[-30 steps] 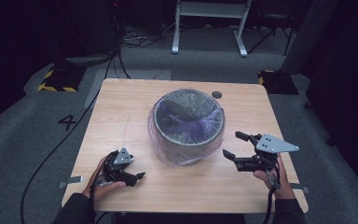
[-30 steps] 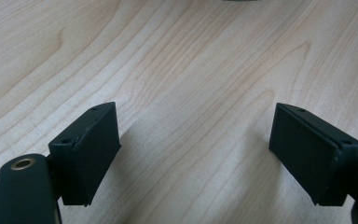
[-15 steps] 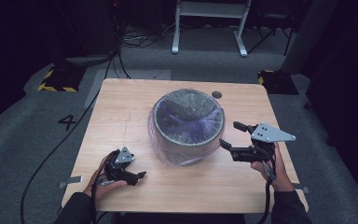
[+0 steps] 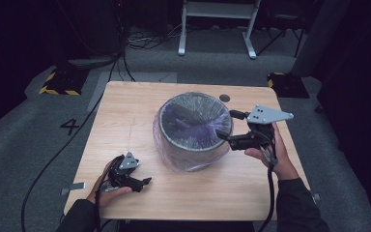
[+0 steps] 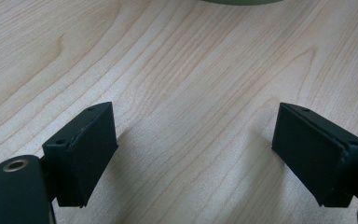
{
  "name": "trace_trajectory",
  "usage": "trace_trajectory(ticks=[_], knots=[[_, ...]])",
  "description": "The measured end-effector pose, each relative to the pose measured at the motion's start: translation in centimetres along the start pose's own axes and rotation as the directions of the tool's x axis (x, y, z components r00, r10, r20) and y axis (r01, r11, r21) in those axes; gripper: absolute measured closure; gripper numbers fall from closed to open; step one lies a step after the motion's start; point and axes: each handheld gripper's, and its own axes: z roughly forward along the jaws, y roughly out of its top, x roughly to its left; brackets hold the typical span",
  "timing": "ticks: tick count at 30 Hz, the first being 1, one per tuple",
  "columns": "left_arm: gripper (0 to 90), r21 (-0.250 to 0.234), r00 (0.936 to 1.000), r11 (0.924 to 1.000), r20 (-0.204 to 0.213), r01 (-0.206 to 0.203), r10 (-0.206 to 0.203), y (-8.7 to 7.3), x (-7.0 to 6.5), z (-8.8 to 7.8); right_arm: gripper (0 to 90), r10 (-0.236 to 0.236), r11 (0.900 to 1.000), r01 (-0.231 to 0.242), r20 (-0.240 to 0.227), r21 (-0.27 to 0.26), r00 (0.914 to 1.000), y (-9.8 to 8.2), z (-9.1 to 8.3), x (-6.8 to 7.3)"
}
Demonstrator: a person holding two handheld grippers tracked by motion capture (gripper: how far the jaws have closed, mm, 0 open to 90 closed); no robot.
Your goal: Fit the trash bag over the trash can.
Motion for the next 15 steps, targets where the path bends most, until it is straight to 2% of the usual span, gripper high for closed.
trace_trajectory(ticks=[5,11,15], knots=[[13.4,0.000,1.0000,1.0000,0.000,0.000,0.000,0.0,0.0,0.0,20.5,0.006,0.999,-0.005,-0.002,0.050,1.0000,0.9,1.9,-0.5],[13.4,0.000,1.0000,1.0000,0.000,0.000,0.000,0.0,0.0,0.0,21.0,0.005,0.994,-0.006,0.004,0.110,1.0000,1.2,4.1,-0.8],[13.4,0.000,1.0000,1.0000,0.002,-0.001,0.001,0.0,0.0,0.0,21.2,0.010,0.991,-0.008,-0.011,0.135,0.9999,1.4,5.1,-1.0]])
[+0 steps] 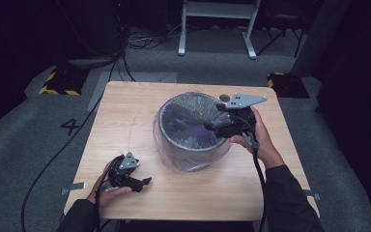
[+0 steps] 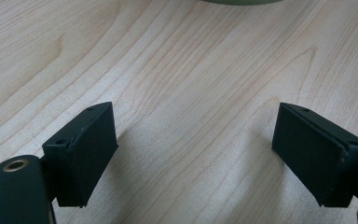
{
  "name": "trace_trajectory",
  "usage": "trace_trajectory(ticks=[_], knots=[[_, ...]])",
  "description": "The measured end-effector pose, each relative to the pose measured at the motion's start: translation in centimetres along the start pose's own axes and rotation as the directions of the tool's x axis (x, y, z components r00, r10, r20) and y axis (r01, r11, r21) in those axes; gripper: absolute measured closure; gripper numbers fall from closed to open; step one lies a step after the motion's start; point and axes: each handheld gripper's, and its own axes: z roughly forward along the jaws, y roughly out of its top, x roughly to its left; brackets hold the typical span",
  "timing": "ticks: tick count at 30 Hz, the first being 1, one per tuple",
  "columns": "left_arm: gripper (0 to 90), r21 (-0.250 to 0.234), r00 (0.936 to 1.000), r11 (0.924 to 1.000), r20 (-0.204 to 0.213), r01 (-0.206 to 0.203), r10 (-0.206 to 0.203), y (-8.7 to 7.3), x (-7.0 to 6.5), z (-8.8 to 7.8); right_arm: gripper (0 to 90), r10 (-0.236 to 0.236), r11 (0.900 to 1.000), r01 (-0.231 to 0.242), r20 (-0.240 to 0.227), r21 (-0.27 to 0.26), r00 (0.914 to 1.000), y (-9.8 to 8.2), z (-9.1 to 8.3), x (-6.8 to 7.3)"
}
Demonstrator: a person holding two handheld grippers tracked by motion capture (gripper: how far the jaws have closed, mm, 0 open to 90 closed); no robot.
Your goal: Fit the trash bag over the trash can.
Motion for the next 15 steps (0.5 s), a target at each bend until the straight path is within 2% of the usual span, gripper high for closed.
trace_trajectory(ticks=[8,15], knots=[[13.4,-0.001,1.0000,1.0000,0.002,-0.001,0.001,0.0,0.0,0.0,21.5,-0.035,0.995,0.041,-0.062,0.094,0.9974,0.1,2.1,0.3],[13.4,-0.001,1.0000,1.0000,0.002,-0.002,0.002,0.0,0.0,0.0,21.7,-0.050,0.988,0.060,-0.077,0.142,0.9958,0.1,3.0,0.7]])
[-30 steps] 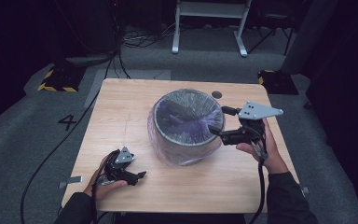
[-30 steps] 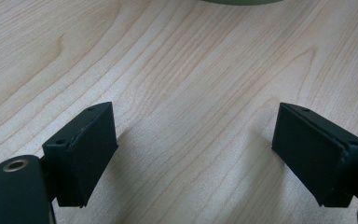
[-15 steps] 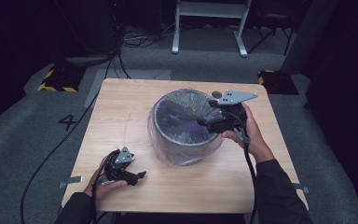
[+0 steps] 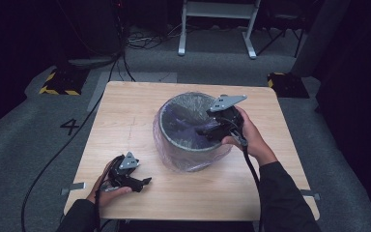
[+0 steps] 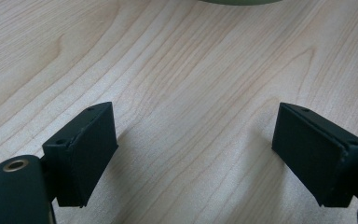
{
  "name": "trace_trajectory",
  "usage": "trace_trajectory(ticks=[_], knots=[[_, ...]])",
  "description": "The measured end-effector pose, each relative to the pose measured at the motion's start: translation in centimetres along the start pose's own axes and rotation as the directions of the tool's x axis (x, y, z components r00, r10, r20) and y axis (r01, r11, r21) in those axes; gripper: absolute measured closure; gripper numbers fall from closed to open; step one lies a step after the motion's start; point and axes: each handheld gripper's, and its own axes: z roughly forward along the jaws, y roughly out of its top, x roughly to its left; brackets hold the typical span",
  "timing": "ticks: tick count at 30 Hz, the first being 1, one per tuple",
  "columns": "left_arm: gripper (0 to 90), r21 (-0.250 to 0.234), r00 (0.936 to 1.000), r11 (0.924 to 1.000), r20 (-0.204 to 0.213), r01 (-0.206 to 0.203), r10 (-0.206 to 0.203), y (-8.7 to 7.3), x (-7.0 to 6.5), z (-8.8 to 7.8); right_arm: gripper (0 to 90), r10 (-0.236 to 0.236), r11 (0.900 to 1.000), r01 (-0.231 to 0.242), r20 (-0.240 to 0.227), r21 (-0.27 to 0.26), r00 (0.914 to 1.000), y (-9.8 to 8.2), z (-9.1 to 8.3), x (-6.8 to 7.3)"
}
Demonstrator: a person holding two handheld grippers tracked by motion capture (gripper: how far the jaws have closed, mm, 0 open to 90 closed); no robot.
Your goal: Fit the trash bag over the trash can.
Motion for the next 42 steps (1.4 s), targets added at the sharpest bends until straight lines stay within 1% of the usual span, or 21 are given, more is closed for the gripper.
trace_trajectory(ticks=[4,7,11,13,16,19,27,29,30,35,39,42], knots=[[13.4,-0.001,1.0000,1.0000,0.001,0.000,0.000,0.0,0.0,0.0,20.8,0.002,0.999,-0.002,0.009,0.045,1.0000,0.2,0.6,0.0],[13.4,-0.001,1.0000,1.0000,0.002,-0.001,0.001,0.0,0.0,0.0,20.8,-0.008,0.998,0.007,0.016,0.063,0.9998,0.3,0.8,0.0],[13.4,-0.002,1.0000,1.0000,0.003,-0.003,0.003,0.0,0.0,0.0,21.0,-0.016,0.995,0.014,0.017,0.103,0.9997,0.5,1.0,0.0],[13.4,-0.001,1.0000,1.0000,0.004,-0.003,0.003,0.0,0.0,0.0,21.4,-0.017,0.992,0.015,0.014,0.129,0.9998,0.6,1.1,0.0],[13.4,-0.001,1.0000,1.0000,0.004,-0.004,0.004,0.0,0.0,0.0,22.4,-0.033,0.985,0.032,0.003,0.170,0.9995,0.8,1.4,0.0],[13.4,-0.001,1.0000,1.0000,0.006,-0.004,0.004,0.0,0.0,0.0,22.3,-0.041,0.977,0.038,0.006,0.208,0.9992,1.0,1.6,-0.1],[13.6,0.000,1.0000,1.0000,0.001,-0.007,0.007,0.0,0.0,0.0,21.8,-0.016,0.967,0.014,0.006,0.254,0.9999,1.2,1.9,-0.2],[13.7,0.000,1.0000,1.0000,0.000,-0.006,0.006,0.0,0.0,0.0,21.0,-0.021,0.969,0.020,-0.002,0.247,0.9998,1.2,1.9,-0.2],[13.7,-0.001,1.0000,1.0000,0.001,-0.007,0.007,0.0,0.0,0.0,21.0,-0.020,0.971,0.020,-0.004,0.237,0.9998,1.1,1.8,-0.2],[13.6,-0.001,1.0000,1.0000,0.003,-0.007,0.007,0.0,0.0,0.0,21.0,-0.003,0.980,0.004,-0.006,0.197,1.0000,1.0,1.5,-0.2],[13.6,-0.001,1.0000,1.0000,0.003,-0.007,0.007,0.0,0.0,0.0,22.4,-0.008,0.986,0.007,0.005,0.165,1.0000,0.8,1.2,0.0],[13.5,-0.002,1.0000,1.0000,0.005,-0.005,0.005,0.0,0.0,0.0,22.6,-0.008,0.992,0.005,0.019,0.129,0.9998,0.7,0.7,0.1]])
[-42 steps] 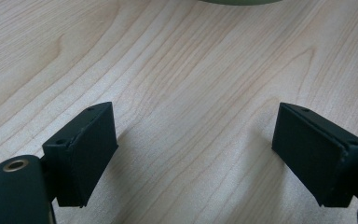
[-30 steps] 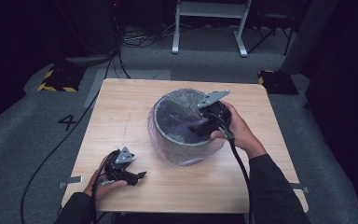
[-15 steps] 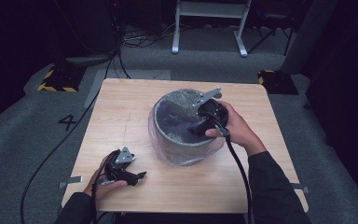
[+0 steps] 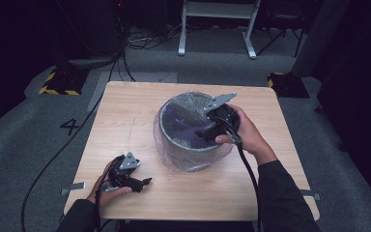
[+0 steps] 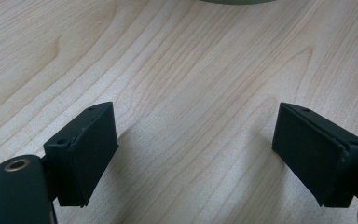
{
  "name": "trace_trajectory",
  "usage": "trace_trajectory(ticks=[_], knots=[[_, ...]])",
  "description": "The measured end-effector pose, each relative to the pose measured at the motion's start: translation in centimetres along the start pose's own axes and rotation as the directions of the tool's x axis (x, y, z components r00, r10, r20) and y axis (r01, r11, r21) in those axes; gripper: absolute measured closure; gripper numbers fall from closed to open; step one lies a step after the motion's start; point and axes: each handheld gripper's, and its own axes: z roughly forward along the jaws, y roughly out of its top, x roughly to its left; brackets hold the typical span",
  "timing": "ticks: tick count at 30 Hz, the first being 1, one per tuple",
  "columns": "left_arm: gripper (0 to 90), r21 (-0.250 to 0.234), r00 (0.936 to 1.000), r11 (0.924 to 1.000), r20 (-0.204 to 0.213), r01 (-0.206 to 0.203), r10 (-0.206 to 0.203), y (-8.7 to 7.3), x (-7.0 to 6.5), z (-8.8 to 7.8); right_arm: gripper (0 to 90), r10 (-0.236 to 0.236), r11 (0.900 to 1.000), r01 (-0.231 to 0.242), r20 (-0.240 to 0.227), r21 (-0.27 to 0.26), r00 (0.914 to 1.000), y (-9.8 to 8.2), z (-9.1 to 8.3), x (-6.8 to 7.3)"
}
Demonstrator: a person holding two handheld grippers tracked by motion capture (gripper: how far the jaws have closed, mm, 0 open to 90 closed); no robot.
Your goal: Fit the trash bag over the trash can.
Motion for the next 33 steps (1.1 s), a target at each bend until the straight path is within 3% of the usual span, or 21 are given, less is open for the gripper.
trace_trajectory(ticks=[5,13,16,22,29,33], knots=[[13.6,0.000,1.0000,1.0000,-0.001,-0.002,0.002,0.0,0.0,0.0,22.0,0.011,0.997,-0.012,-0.009,-0.082,0.9999,-0.3,-1.3,0.0],[13.6,0.000,1.0000,1.0000,0.000,0.000,0.000,0.0,0.0,0.0,21.8,0.032,0.982,-0.031,0.006,-0.184,0.9995,-1.5,-4.9,0.0],[13.6,0.000,1.0000,1.0000,0.000,-0.001,0.001,0.0,0.0,0.0,21.8,0.040,0.982,-0.032,0.039,-0.184,0.9984,-2.0,-6.0,-0.2],[13.5,0.001,1.0000,1.0000,0.000,-0.002,0.002,0.0,0.0,0.0,21.9,0.045,0.982,-0.033,0.064,-0.188,0.9969,-4.0,-7.8,-0.2],[13.4,0.002,1.0000,1.0000,-0.001,-0.002,0.002,0.0,0.0,0.0,22.1,0.020,0.985,0.002,0.123,-0.173,0.9922,-6.0,-8.5,0.8],[13.4,0.002,1.0000,1.0000,-0.001,-0.002,0.002,0.0,0.0,0.0,22.0,0.025,0.986,-0.002,0.138,-0.167,0.9901,-7.0,-8.7,0.9]])
